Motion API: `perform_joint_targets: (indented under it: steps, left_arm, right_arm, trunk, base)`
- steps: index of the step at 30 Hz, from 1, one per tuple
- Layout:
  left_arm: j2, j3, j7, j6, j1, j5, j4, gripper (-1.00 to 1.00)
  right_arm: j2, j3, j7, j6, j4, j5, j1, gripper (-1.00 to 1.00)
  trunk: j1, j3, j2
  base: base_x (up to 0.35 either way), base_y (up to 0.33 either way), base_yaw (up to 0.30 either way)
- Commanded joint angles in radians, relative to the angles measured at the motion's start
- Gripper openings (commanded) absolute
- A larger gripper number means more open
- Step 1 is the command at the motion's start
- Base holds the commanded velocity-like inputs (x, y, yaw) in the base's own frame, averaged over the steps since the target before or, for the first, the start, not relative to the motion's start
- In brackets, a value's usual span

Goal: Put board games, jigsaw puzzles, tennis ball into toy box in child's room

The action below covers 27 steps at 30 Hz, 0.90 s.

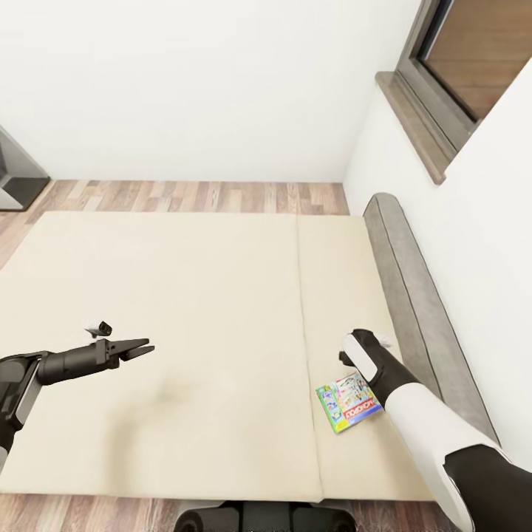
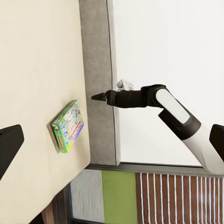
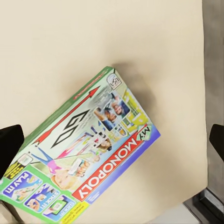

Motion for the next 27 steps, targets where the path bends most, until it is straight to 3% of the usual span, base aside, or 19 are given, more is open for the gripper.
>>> perform_joint_targets:
  steps: [1, 16, 22, 27]
  left_arm:
    - [0.000, 0.000, -0.004, 0.011, 0.000, -0.001, 0.000, 1.00]
    - [0.004, 0.001, -0.004, 0.010, 0.000, 0.003, -0.003, 1.00]
    - [0.013, 0.002, -0.004, 0.012, 0.000, 0.006, -0.008, 1.00]
    - [0.017, -0.002, -0.004, 0.015, 0.000, 0.011, -0.026, 1.00]
  right_arm:
    - [-0.002, 0.008, 0.000, 0.004, -0.001, -0.009, -0.001, 1.00]
    - [-0.002, 0.004, 0.028, 0.004, 0.001, -0.010, -0.001, 1.00]
    - [-0.003, 0.001, 0.078, 0.004, 0.001, -0.012, 0.001, 1.00]
    - [-0.024, 0.000, 0.112, 0.004, 0.001, -0.013, 0.001, 1.00]
  trunk:
    - [0.000, -0.003, -0.002]
    - [0.000, -0.028, -0.002]
    - [0.000, -0.038, -0.002]
    - [0.000, -0.046, -0.002]
  base:
    - [0.000, 0.000, 0.000]
    - [0.000, 0.000, 0.000]
    - [0.000, 0.000, 0.000]
    - [0.000, 0.000, 0.000]
